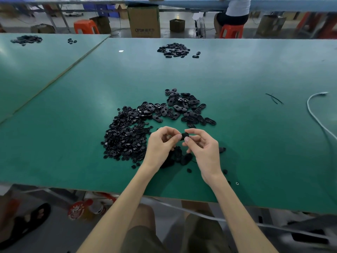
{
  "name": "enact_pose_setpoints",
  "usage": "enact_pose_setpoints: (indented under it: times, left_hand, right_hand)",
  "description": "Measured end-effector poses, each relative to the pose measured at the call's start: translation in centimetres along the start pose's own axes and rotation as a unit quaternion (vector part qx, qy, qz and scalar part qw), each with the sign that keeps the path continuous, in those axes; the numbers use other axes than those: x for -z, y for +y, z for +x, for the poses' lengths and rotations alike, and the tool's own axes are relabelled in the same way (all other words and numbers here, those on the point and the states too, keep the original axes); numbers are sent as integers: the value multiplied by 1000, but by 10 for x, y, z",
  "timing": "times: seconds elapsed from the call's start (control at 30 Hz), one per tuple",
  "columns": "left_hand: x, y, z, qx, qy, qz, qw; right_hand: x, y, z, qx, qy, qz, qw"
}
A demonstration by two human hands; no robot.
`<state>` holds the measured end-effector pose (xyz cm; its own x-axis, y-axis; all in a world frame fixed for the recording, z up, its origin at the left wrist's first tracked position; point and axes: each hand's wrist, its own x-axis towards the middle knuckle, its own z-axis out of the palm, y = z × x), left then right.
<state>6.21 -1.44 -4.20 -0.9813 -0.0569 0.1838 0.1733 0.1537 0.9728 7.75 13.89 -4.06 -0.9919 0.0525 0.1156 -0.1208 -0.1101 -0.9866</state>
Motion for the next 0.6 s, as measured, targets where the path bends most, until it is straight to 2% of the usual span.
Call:
enact_pose_setpoints:
  times: [0.23, 0.6]
  left_hand:
    - [0, -1, 0, 10, 5, -23, 1000]
    - [4, 0, 1, 13, -42, -108, 993]
  right_hand:
    - [2, -1, 0, -12, 1, 24, 1000]
    - [3, -4, 0, -20, 6, 71, 997]
